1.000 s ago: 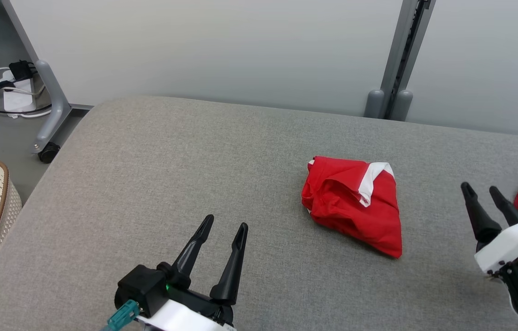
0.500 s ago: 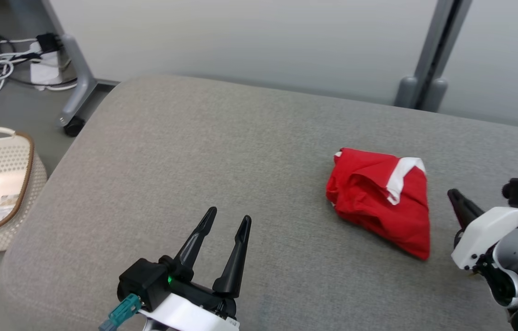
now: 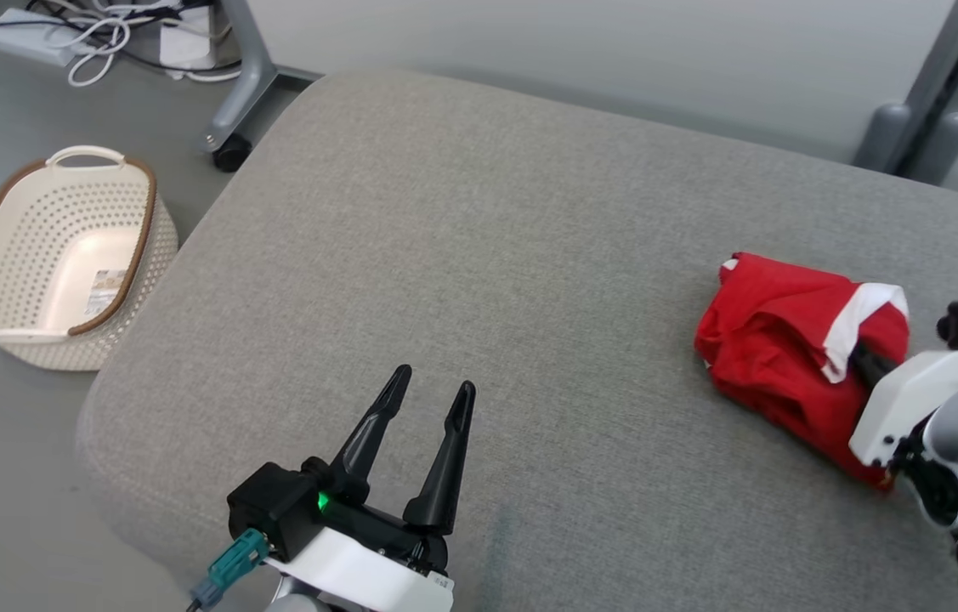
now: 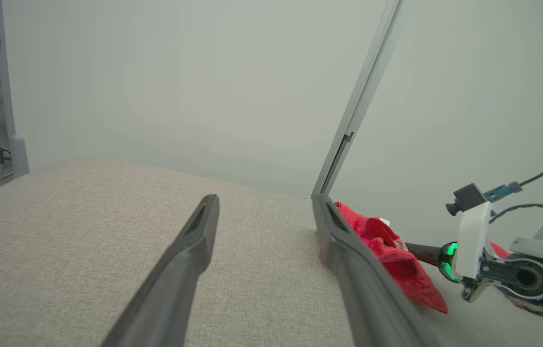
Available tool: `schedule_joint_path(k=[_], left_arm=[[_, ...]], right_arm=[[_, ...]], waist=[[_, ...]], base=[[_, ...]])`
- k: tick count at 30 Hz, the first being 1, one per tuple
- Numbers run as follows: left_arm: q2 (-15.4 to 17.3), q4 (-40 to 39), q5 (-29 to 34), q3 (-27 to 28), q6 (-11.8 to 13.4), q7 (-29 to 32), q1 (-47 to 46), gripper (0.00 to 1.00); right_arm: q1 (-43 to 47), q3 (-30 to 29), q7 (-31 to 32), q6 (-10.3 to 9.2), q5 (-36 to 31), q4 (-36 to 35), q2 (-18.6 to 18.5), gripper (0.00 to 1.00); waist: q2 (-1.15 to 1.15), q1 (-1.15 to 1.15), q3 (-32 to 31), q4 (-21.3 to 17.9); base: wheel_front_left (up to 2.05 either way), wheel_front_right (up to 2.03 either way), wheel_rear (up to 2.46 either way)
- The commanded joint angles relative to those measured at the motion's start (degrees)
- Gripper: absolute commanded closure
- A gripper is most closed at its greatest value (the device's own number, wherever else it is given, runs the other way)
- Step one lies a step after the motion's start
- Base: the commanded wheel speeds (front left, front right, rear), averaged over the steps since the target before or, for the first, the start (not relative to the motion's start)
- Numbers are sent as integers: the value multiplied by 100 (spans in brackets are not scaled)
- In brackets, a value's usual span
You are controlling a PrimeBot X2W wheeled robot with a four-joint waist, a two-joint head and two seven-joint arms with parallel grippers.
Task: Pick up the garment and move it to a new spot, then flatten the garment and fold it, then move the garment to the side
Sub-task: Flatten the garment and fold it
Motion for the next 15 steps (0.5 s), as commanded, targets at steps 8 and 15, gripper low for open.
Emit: schedule_joint_path(k=[8,15], left_arm=[[-179,44,110,68,-155,-20,-141,0],[-264,74,151,153,-255,-20,-168,0]], right_arm=[[-851,-7,-17,11,-31,118,-389,100],[-1423,110,68,11,-77,151,-407,100]], waist=[[0,0,518,504],[0,0,762,688]], base=[[0,0,0],[0,0,0]])
